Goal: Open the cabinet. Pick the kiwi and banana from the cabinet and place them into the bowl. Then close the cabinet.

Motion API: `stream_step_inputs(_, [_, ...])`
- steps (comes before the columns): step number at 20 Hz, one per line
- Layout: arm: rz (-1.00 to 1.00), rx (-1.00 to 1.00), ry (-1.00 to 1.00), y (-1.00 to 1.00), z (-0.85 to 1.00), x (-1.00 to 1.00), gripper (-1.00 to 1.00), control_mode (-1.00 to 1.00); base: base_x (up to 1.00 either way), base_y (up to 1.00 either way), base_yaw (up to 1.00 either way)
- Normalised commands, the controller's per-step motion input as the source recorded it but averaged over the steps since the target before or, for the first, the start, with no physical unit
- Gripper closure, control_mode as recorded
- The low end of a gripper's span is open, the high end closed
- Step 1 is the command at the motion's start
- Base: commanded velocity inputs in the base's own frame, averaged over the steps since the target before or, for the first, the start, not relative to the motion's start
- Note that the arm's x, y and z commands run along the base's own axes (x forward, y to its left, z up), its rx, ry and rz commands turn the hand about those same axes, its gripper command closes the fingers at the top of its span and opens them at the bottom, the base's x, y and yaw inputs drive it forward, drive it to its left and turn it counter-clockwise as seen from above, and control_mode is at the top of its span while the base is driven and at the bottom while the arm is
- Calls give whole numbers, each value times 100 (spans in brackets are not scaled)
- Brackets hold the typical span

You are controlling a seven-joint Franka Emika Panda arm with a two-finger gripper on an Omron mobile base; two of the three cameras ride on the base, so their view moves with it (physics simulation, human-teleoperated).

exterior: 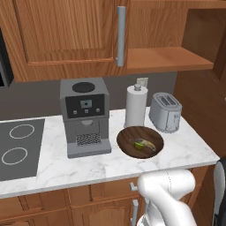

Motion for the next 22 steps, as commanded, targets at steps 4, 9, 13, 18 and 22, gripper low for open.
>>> stream_step_inputs(4, [7,-6,-1,3,0,-2,-100,-100,0,0,0])
stream_step_inputs(9, [15,-7,-3,0,-1,0,-100,-100,0,0,0])
stream_step_inputs(13, [16,-20,-5,0,-29,0,-100,-100,0,0,0])
stream_step_inputs(18, [13,-10,-23,0,-10,0,-100,-100,0,0,0])
stream_step_inputs(22, [7,-6,-31,-14,0,-5,-100,-100,0,0,0])
